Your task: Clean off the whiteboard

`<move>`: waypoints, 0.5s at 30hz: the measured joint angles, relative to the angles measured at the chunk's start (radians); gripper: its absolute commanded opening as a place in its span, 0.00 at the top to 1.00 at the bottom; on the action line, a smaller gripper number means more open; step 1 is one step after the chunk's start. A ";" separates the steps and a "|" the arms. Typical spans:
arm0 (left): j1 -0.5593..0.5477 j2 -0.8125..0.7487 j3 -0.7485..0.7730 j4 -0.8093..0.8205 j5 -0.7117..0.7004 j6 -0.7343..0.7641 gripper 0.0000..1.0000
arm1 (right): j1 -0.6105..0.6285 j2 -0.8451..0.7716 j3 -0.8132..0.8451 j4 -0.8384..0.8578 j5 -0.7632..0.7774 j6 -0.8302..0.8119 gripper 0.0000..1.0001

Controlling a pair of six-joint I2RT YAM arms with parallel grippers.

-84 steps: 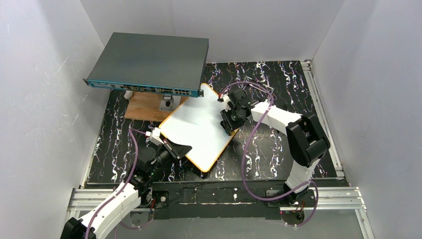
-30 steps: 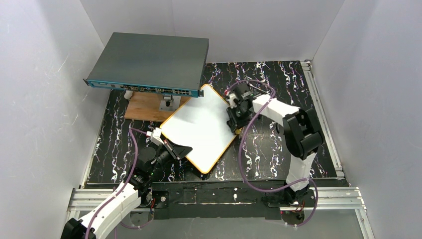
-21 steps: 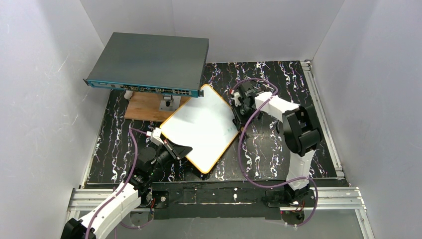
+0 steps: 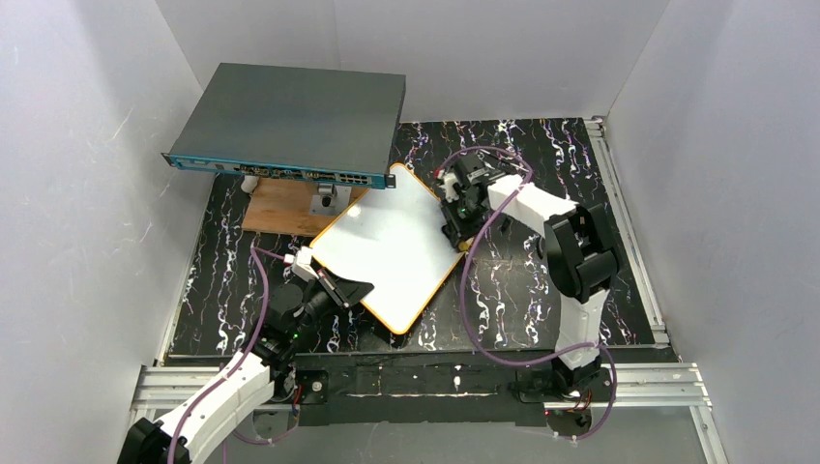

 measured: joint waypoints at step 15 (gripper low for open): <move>0.000 -0.027 0.000 -0.028 -0.005 -0.016 1.00 | -0.025 0.048 0.073 -0.006 -0.085 0.007 0.99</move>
